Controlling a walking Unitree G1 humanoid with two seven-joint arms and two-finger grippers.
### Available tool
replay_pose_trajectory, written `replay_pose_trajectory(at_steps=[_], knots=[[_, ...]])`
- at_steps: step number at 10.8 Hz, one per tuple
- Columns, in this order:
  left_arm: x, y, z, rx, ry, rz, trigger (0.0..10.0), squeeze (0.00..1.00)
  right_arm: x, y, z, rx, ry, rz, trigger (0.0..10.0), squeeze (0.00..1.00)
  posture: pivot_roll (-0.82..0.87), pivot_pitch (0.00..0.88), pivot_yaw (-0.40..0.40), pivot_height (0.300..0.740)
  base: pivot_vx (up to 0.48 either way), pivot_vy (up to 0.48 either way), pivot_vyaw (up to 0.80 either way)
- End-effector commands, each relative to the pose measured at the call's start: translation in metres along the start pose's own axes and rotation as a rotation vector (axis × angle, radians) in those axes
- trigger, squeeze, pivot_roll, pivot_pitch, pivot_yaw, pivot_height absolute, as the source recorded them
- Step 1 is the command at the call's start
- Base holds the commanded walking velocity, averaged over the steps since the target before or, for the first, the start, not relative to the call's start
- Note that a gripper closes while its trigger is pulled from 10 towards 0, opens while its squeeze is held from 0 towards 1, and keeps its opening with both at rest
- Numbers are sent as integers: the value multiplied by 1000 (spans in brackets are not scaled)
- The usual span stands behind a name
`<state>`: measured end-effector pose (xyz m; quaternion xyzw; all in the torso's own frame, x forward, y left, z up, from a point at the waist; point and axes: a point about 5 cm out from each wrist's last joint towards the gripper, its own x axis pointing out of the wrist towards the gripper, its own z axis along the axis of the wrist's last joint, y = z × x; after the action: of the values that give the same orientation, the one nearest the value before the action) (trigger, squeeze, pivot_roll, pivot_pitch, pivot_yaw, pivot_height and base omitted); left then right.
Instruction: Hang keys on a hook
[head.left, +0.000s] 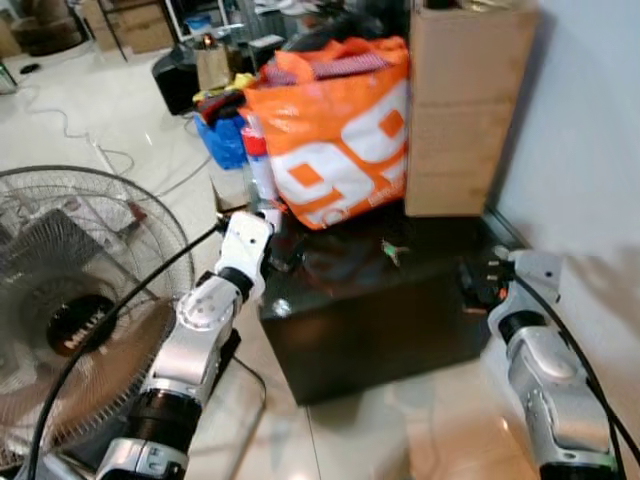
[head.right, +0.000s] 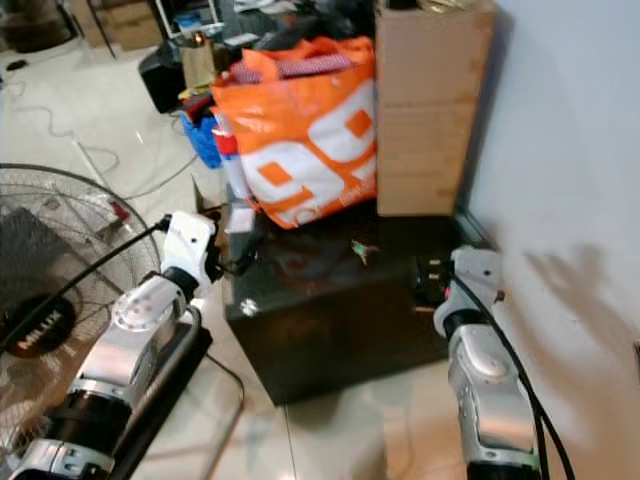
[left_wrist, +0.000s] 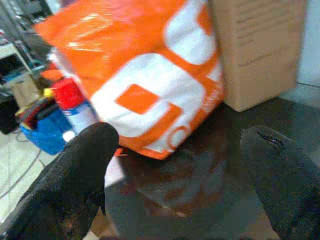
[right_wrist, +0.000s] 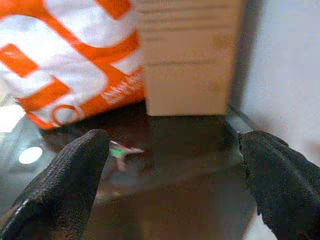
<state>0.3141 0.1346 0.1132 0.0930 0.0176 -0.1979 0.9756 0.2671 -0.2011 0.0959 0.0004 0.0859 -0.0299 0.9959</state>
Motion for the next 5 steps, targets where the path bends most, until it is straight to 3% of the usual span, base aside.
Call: replay_pose_trajectory(at_steps=[1, 5], knots=[[-3, 12, 0, 10, 7, 39, 10000, 0, 4, 11, 7, 2, -31, 35, 10000, 1000, -186, 0, 111, 740, 334, 0, 0], [-12, 15, 0, 22, -6, 94, 10000, 0, 20, 21, 16, -20, -57, 106, 10000, 1000, -97, 0, 15, 740, 335, 0, 0]])
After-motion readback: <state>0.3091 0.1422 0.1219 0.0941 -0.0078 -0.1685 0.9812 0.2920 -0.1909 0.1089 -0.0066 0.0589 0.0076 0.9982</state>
